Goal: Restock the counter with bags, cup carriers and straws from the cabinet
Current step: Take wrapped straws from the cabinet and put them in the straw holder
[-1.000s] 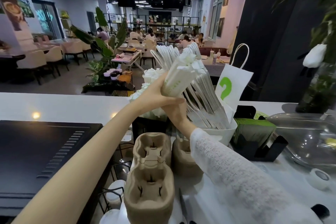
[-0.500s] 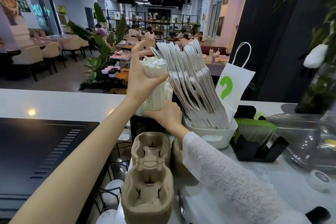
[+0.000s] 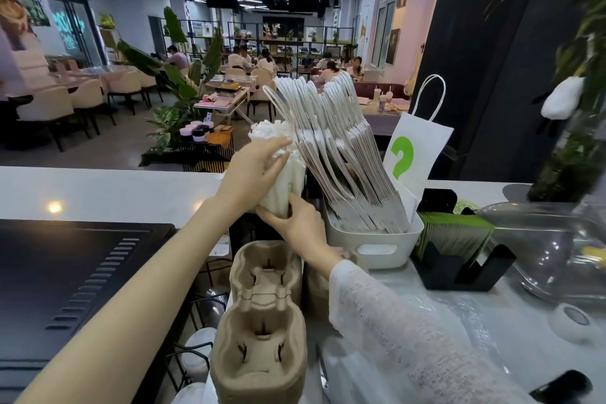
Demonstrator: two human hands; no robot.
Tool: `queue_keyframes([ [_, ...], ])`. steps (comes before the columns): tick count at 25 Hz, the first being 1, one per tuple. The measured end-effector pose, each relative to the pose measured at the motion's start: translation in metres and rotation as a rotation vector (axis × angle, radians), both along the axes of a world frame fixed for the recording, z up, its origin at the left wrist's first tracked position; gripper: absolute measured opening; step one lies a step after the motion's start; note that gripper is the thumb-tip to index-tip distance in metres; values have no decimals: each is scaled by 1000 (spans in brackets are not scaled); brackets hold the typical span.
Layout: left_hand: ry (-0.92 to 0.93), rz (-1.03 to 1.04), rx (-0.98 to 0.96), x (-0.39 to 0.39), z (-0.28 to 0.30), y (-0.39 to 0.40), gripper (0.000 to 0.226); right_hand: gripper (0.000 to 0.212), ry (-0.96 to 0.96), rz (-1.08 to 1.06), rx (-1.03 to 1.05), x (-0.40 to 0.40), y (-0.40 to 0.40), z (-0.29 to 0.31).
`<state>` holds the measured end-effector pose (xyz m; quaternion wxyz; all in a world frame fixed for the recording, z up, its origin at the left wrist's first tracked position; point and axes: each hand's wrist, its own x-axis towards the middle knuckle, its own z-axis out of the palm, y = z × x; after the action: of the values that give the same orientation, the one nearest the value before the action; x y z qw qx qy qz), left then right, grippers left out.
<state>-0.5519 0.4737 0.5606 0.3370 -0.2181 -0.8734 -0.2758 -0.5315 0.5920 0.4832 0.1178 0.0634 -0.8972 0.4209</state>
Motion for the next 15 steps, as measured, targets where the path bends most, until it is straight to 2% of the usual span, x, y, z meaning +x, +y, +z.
queue_keyframes([
  [3, -77, -14, -34, -6, -21, -5, 37, 53, 70, 23, -41, 5, 0, -10],
  [6, -73, 30, -212, -10, -31, -3, 42, 61, 116, 36, -21, 3, 0, -11],
  [9, -79, 73, -299, -11, -34, -5, 45, 69, 127, 40, -4, 0, 0, -15],
  [13, -92, 103, -390, -10, -34, -5, 51, 60, 134, 54, -25, -1, 2, -18],
  [15, -104, 109, -415, -9, -32, -5, 57, 65, 110, 75, -36, -3, 4, -16],
])
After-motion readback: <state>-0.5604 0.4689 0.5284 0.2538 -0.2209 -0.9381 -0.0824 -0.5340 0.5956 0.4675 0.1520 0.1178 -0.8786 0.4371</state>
